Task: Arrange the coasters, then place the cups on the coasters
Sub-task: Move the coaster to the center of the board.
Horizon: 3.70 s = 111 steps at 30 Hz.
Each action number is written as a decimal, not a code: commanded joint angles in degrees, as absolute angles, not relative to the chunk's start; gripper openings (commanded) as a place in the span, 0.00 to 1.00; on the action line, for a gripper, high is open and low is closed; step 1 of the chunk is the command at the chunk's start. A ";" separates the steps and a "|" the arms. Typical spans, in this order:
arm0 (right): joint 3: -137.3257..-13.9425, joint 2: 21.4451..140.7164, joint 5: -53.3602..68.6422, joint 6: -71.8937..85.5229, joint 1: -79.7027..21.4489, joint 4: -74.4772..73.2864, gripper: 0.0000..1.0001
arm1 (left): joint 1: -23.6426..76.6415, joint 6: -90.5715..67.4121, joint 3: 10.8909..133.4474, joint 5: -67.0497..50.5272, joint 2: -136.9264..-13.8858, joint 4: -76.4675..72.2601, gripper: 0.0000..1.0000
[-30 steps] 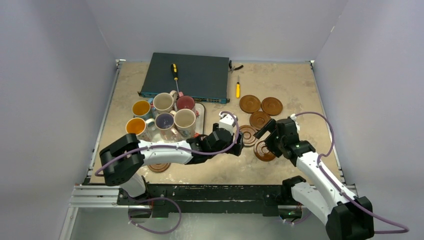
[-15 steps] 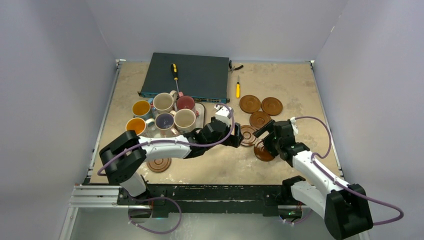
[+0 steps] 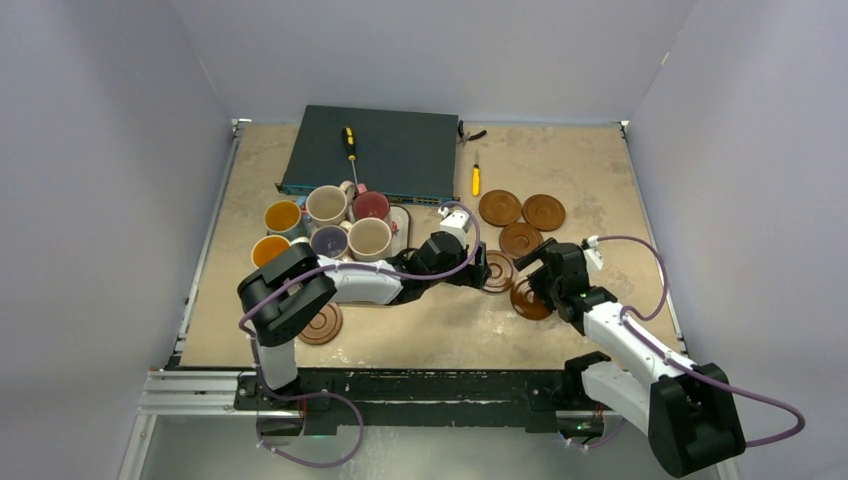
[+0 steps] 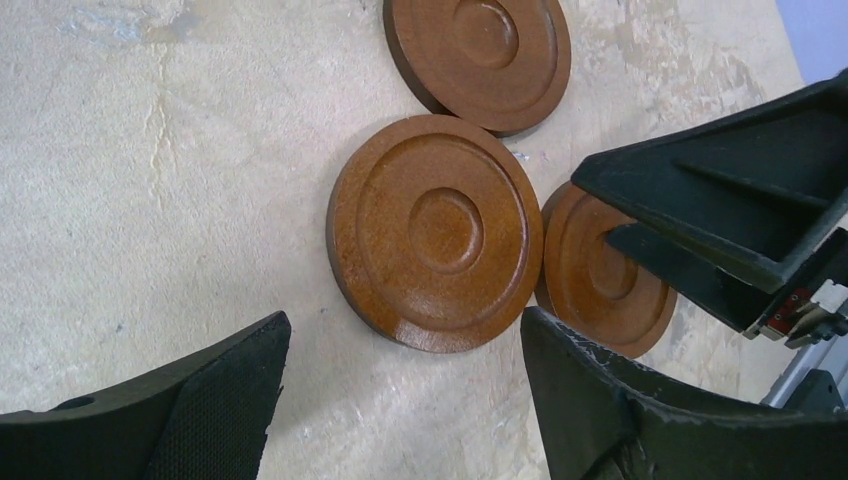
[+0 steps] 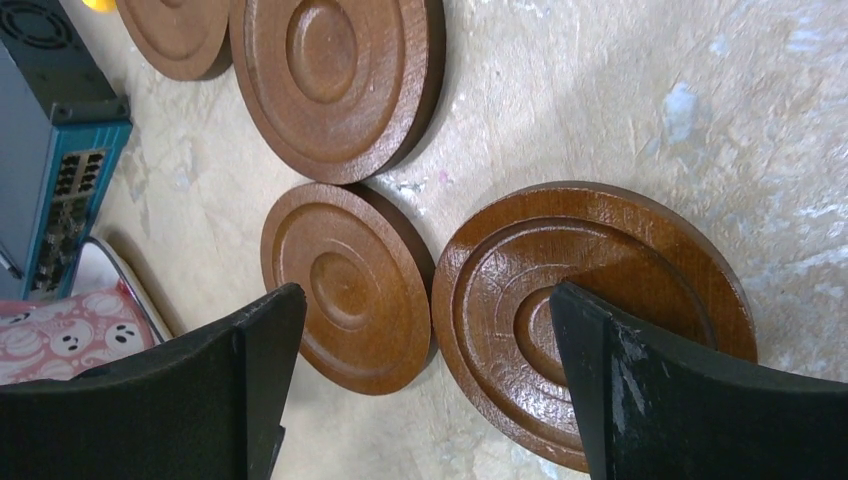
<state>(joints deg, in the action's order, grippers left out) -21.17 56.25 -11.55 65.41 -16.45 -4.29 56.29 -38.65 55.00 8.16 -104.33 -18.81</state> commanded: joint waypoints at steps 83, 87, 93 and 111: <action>-24.64 69.13 -19.34 56.55 -12.57 10.12 0.95 | 56.29 -39.78 62.70 2.26 -114.79 -25.06 0.65; -24.60 69.24 -19.34 56.38 -12.51 10.41 0.95 | 56.27 -39.17 63.20 2.54 -114.62 -24.42 0.65; -25.11 68.20 -18.90 56.07 -12.48 9.41 0.95 | 56.23 -38.08 64.05 3.33 -114.20 -23.28 0.67; -32.25 50.92 -22.14 49.21 -12.48 -5.31 0.98 | 56.19 -29.01 64.28 12.22 -97.31 -10.74 0.81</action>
